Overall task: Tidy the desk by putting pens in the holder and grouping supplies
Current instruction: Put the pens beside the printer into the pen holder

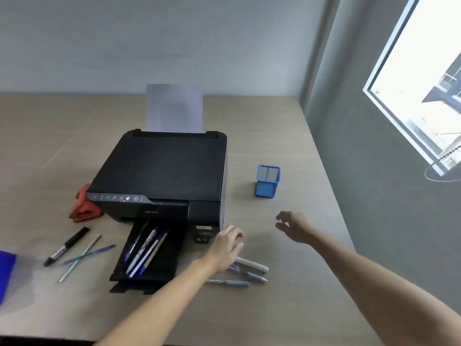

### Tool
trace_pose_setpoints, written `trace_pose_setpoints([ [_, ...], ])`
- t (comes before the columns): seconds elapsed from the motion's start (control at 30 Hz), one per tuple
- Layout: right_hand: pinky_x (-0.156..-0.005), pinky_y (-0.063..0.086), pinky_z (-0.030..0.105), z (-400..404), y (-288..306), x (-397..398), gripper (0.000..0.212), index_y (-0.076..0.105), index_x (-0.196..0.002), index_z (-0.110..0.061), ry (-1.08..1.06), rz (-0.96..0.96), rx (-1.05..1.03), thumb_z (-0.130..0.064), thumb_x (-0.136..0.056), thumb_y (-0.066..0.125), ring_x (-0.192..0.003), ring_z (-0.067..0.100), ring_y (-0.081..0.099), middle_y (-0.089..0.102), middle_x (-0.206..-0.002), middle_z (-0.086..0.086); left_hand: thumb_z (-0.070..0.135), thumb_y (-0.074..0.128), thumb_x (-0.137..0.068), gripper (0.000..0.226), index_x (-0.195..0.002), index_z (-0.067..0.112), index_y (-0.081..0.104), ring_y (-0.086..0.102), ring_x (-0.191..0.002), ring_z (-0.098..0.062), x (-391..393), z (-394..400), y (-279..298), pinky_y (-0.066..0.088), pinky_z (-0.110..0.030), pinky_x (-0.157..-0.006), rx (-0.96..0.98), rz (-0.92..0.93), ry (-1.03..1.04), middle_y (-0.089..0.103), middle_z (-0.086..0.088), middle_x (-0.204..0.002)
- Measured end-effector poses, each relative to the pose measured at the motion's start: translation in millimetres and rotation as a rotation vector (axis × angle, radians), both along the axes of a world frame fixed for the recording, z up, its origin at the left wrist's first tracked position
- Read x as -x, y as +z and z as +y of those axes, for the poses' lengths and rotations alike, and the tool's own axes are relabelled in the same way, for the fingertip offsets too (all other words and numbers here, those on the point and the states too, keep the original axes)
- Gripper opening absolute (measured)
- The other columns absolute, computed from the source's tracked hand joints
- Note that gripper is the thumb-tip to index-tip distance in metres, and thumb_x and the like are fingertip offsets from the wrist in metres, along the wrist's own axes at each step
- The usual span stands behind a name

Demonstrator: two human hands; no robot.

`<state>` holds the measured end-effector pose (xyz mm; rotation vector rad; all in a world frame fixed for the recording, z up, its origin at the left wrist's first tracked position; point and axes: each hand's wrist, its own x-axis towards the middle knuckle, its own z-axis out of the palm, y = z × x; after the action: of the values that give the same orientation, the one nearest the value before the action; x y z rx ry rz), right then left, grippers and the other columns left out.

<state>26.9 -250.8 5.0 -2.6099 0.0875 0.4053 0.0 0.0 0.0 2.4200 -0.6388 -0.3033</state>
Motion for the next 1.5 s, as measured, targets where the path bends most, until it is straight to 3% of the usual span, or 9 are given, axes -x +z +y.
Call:
trace_pose_setpoints([
  [0.2,-0.073,0.046,0.035,55,-60,31,0.017,0.062,-0.094,-0.007,0.203,0.103,0.002,-0.018,-0.083,0.058,-0.087,0.037,0.06,0.061,-0.091,0.017,0.035,0.057,-0.085,0.023,-0.103,0.019,0.056,0.053,-0.107,-0.02,53,40,-70,0.046,-0.033,-0.09,-0.414,0.013,-0.014,0.057,-0.001,-0.11],
  [0.3,-0.064,0.036,0.033,61,-73,35,0.009,0.056,-0.084,-0.007,0.206,0.041,0.034,-0.014,-0.083,0.051,-0.086,0.038,0.057,0.057,-0.091,0.021,0.046,0.081,-0.061,0.035,-0.08,0.026,0.058,0.062,-0.08,-0.011,63,44,-82,0.053,-0.024,-0.064,-0.517,-0.045,-0.04,0.061,0.009,-0.083],
  [0.57,-0.07,0.042,0.036,64,-77,33,0.036,0.052,-0.087,-0.006,0.25,0.028,0.049,-0.041,-0.083,0.058,-0.086,0.034,0.054,0.057,-0.093,0.02,0.039,0.066,-0.075,0.024,-0.088,0.029,0.049,0.052,-0.085,-0.009,44,27,-82,0.052,-0.022,-0.063,-0.303,-0.285,-0.086,0.059,0.011,-0.095],
  [0.7,-0.077,0.045,0.039,62,-76,34,0.026,0.054,-0.093,-0.008,0.286,0.054,0.112,-0.031,-0.083,0.058,-0.097,0.034,0.052,0.056,-0.101,0.017,0.037,0.077,-0.064,0.034,-0.085,0.028,0.053,0.059,-0.087,-0.01,33,22,-86,0.053,-0.023,-0.062,-0.356,-0.234,-0.177,0.064,0.01,-0.098],
  [0.9,-0.084,0.041,0.041,22,-79,39,0.018,0.05,-0.101,-0.005,0.209,0.073,0.2,-0.02,-0.091,0.044,-0.104,0.033,0.049,0.053,-0.109,0.016,0.031,0.045,-0.074,0.015,-0.084,0.025,0.054,0.058,-0.068,-0.015,29,22,-99,0.051,-0.025,-0.053,-0.471,-0.218,-0.226,0.06,0.007,-0.078],
  [1.13,-0.055,0.04,0.034,-27,-52,24,0.025,0.039,-0.072,-0.023,-0.028,0.108,-0.035,-0.009,-0.092,0.04,-0.06,0.022,0.048,0.057,-0.074,0.008,0.021,0.041,-0.086,0.01,-0.076,0.018,0.041,0.051,-0.047,-0.016,26,1,-95,0.033,-0.021,-0.025,-0.587,-0.191,-0.13,0.031,-0.003,-0.077],
  [1.23,-0.048,0.032,0.019,-43,-27,1,0.027,0.047,-0.07,-0.019,-0.127,-0.056,-0.084,0.0,-0.09,0.043,-0.053,0.014,0.039,0.052,-0.065,0.003,0.026,0.077,-0.059,0.042,-0.073,0.019,0.039,0.049,-0.025,-0.01,5,-21,-71,0.024,-0.024,-0.019,-0.546,-0.021,-0.072,0.047,-0.005,-0.07],
  [1.37,-0.055,0.044,0.029,-52,16,-42,0.014,0.06,-0.08,-0.004,-0.188,-0.266,-0.084,0.004,-0.085,0.05,-0.059,0.027,0.056,0.066,-0.067,0.01,0.011,0.046,-0.094,0.008,-0.102,0.01,0.046,0.068,-0.081,-0.026,-46,-61,4,0.042,-0.037,-0.059,-0.284,0.046,0.138,0.061,-0.01,-0.099],
  [1.5,-0.057,0.045,0.039,-54,33,-90,0.016,0.064,-0.082,0.0,-0.185,-0.303,-0.046,-0.004,-0.088,0.05,-0.062,0.037,0.056,0.066,-0.067,0.019,0.003,0.035,-0.096,0.011,-0.105,0.004,0.041,0.064,-0.087,-0.037,-116,-107,44,0.037,-0.035,-0.06,-0.105,-0.019,0.309,0.062,-0.019,-0.104],
])
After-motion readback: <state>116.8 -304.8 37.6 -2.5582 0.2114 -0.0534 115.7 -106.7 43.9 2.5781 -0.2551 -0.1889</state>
